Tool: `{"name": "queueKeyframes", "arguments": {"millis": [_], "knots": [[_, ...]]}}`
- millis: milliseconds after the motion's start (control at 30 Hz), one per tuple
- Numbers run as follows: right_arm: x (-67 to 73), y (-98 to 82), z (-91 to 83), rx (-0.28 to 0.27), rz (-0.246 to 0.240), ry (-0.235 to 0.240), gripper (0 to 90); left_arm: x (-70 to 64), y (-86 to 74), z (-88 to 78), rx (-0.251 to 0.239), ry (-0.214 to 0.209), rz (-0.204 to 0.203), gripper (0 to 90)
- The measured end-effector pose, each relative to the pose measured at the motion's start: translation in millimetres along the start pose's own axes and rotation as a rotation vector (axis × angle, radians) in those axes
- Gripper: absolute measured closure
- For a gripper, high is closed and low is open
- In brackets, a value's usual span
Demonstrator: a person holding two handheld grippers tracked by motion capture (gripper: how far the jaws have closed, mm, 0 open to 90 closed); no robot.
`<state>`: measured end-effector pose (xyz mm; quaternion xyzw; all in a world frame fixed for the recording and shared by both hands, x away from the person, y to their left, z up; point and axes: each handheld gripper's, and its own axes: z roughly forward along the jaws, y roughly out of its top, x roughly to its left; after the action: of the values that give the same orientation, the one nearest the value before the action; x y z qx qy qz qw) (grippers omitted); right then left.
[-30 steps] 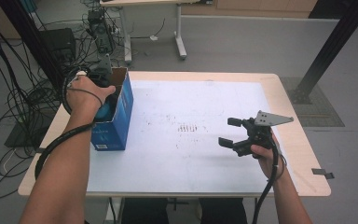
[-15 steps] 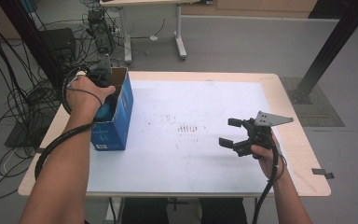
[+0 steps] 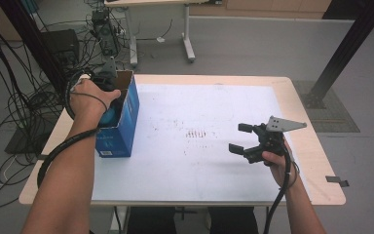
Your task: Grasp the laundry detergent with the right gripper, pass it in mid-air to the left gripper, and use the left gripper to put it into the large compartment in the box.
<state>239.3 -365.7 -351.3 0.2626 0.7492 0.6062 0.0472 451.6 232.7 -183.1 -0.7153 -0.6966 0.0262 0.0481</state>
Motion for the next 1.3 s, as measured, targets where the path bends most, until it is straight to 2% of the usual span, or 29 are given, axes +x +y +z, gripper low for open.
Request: {"name": "queueKeyframes", "arguments": {"millis": [1133,1300], "knots": [[-2.9,-1.5,-0.4,-0.009,0.008,0.005,5.9,-3.5,-0.1,-0.1,0.002,0.006,-0.001,37.5],[-2.1,-1.5,0.0,0.003,0.009,-0.002,5.0,-3.1,-0.7,-0.1,0.001,0.005,-0.003,37.5]]}}
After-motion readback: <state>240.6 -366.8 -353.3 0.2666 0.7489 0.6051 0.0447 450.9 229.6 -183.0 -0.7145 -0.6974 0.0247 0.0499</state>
